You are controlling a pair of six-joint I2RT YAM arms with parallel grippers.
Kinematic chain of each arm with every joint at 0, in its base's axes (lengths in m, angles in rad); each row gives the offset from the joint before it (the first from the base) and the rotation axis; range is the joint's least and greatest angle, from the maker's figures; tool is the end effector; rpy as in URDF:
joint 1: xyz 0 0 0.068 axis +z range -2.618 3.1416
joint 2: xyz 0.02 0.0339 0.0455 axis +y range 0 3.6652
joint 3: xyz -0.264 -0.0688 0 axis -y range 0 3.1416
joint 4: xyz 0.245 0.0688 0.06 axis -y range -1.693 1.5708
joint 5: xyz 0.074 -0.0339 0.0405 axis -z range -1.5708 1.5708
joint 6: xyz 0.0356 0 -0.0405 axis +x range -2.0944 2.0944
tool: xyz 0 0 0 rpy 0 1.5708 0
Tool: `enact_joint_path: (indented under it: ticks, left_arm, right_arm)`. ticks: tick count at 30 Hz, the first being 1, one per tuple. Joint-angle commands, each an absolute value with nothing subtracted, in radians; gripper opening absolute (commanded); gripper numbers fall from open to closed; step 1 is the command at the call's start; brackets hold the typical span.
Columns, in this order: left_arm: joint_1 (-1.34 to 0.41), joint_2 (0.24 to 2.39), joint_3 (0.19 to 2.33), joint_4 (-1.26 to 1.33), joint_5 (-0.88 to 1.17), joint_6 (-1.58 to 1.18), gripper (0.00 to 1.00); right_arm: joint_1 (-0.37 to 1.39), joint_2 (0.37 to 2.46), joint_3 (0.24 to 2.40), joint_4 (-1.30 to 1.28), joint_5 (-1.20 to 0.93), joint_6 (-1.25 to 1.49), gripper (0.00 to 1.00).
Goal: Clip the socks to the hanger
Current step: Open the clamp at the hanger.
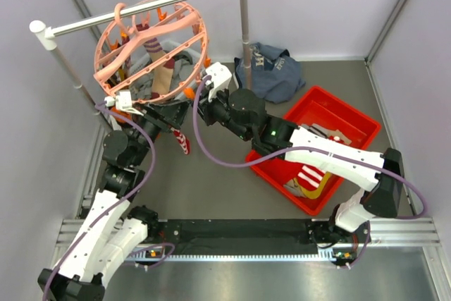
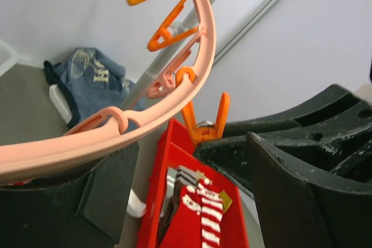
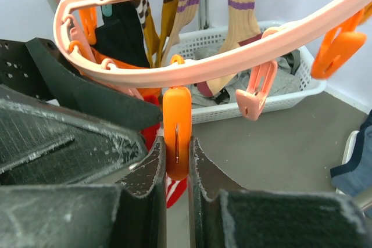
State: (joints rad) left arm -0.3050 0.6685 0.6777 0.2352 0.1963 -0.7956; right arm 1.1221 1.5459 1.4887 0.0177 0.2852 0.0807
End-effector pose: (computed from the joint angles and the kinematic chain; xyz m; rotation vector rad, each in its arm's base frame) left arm 0.1533 -0.0556 0.3657 -0.1687 1.4001 -1.0540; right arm 0.1693 0.3286 0.4190 -0.6190 1.5339 0.6972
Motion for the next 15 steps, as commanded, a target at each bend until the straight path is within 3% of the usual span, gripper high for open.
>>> enact_joint_path:
  ticks: [1, 10, 15]
  left_arm:
    - [-0.308, 0.716, 0.644, 0.507, 0.186, -0.845, 0.79]
    - [-0.339, 0.772, 0.630, 0.657, 0.156, -0.877, 0.78]
    - [-0.359, 0.796, 0.644, 0.660, 0.146, -0.864, 0.66]
  right_arm:
    - [1.127, 1.543, 1.545, 0.031, 0.238, 0.132, 0.00]
    - [1.127, 1.552, 1.543, 0.044, 0.226, 0.129, 0.00]
    - [1.127, 1.559, 1.549, 0.043, 0.219, 0.106, 0.00]
